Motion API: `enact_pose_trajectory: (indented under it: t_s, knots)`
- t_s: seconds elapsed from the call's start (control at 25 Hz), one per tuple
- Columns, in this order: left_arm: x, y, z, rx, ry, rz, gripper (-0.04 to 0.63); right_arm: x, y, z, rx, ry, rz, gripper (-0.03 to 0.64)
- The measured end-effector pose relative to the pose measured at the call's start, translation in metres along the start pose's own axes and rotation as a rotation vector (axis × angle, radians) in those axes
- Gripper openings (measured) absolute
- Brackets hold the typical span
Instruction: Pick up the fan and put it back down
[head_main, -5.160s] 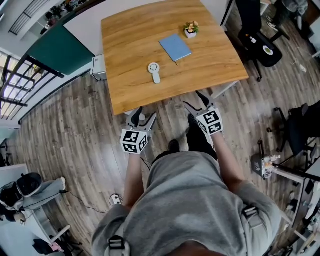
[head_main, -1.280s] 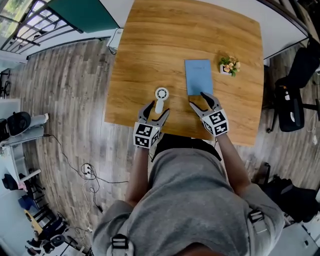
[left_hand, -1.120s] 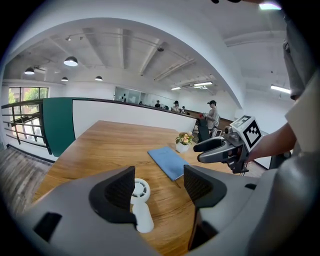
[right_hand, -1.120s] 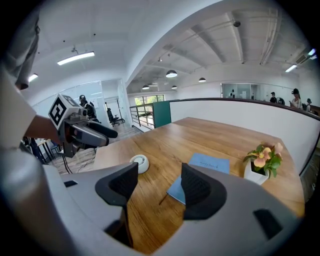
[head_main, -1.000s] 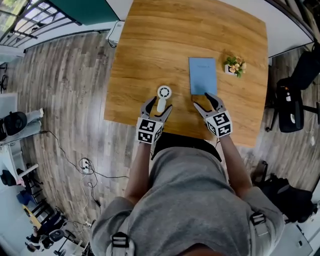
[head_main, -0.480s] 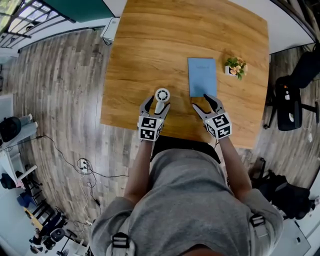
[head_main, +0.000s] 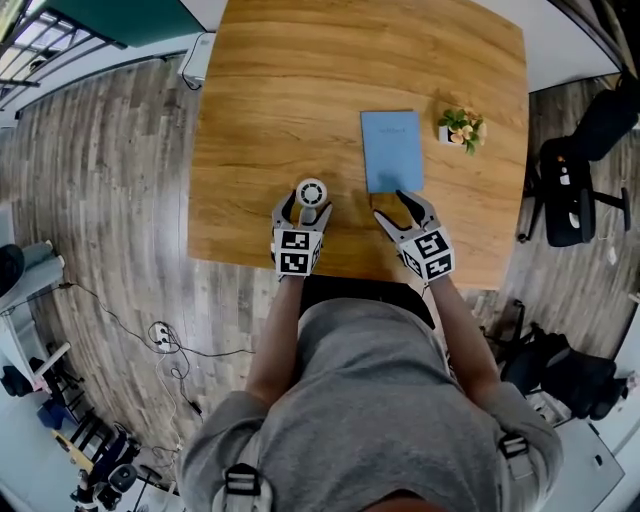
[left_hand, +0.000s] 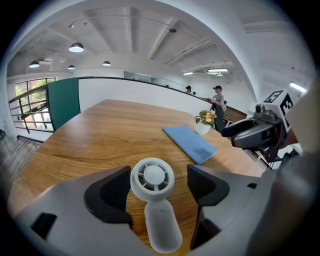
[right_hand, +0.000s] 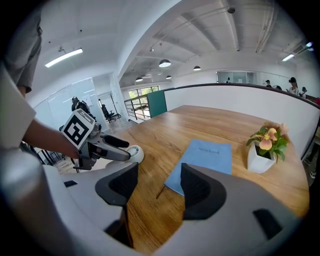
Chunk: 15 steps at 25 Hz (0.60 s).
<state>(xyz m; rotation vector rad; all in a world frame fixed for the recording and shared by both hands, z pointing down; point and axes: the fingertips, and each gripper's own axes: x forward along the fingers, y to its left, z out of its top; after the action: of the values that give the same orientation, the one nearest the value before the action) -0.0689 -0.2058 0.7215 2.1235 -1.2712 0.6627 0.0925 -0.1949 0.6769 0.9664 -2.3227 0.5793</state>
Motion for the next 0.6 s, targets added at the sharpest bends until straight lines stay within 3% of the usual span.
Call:
enact_pose_trajectory:
  t_s: [0.32,0.6]
  knots:
    - [0.018,0.009,-0.004,0.044,0.033,0.048,0.360,0.009,0.005,0.009,0.004,-0.004,-0.007,0.265]
    - [0.026,0.007,-0.005,0.082,0.057,0.040,0.360,0.016,0.011,0.011,0.011,-0.003,0.001,0.265]
